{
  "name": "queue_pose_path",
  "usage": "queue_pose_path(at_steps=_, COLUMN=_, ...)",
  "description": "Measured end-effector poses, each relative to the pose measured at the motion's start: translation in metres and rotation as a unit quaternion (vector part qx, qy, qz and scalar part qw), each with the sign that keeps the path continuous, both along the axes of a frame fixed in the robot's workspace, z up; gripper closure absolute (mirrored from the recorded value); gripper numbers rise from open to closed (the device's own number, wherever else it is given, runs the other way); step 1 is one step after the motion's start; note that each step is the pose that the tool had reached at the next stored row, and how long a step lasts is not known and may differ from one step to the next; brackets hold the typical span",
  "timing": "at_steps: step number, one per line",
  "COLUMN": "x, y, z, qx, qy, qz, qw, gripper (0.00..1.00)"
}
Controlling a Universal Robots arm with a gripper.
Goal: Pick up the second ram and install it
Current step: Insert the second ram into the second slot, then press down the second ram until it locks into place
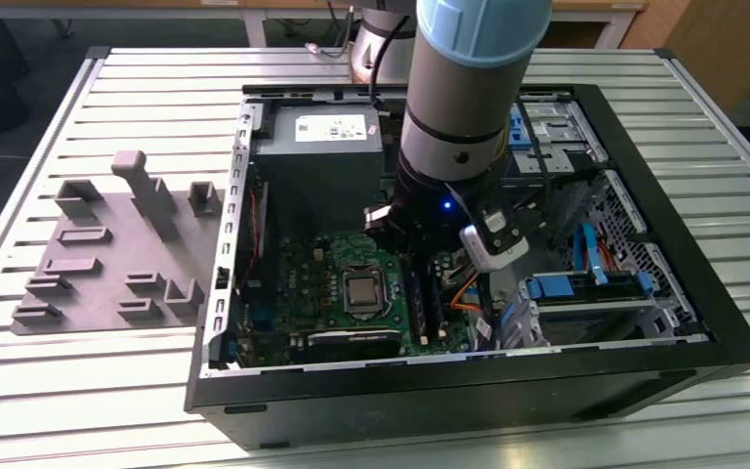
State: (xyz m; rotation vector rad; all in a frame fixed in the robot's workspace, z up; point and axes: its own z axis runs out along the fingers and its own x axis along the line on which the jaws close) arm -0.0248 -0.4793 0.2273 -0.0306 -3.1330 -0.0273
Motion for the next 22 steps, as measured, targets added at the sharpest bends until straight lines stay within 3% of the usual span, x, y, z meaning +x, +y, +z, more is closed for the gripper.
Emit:
queue_pose_path(at_steps=2, x=0.0, y=0.0, z=0.0, qx=0.0, qy=0.0, qz=0.0, qw=1.0, gripper=0.8)
queue_pose_path(at_steps=4, x=0.0, y=0.0, z=0.0001, qx=0.0, qy=0.0, qz=0.0, qw=1.0, gripper=0.89)
queue_pose_path(at_steps=9, x=0.0001, y=0.0, z=-0.0005, qx=0.0, qy=0.0, qz=0.0, qw=1.0, gripper=0.89)
queue_pose_path(at_steps=19, x=0.0001, y=-0.0001, z=-0.0138, qx=-0.0009, qy=0.0003, qz=0.0, qw=1.0, gripper=0.89)
queue_pose_path(at_steps=22, x=0.0002, y=0.0002, z=-0.0116, qx=-0.0008, qy=0.0004, qz=0.0, qw=1.0, gripper=0.89)
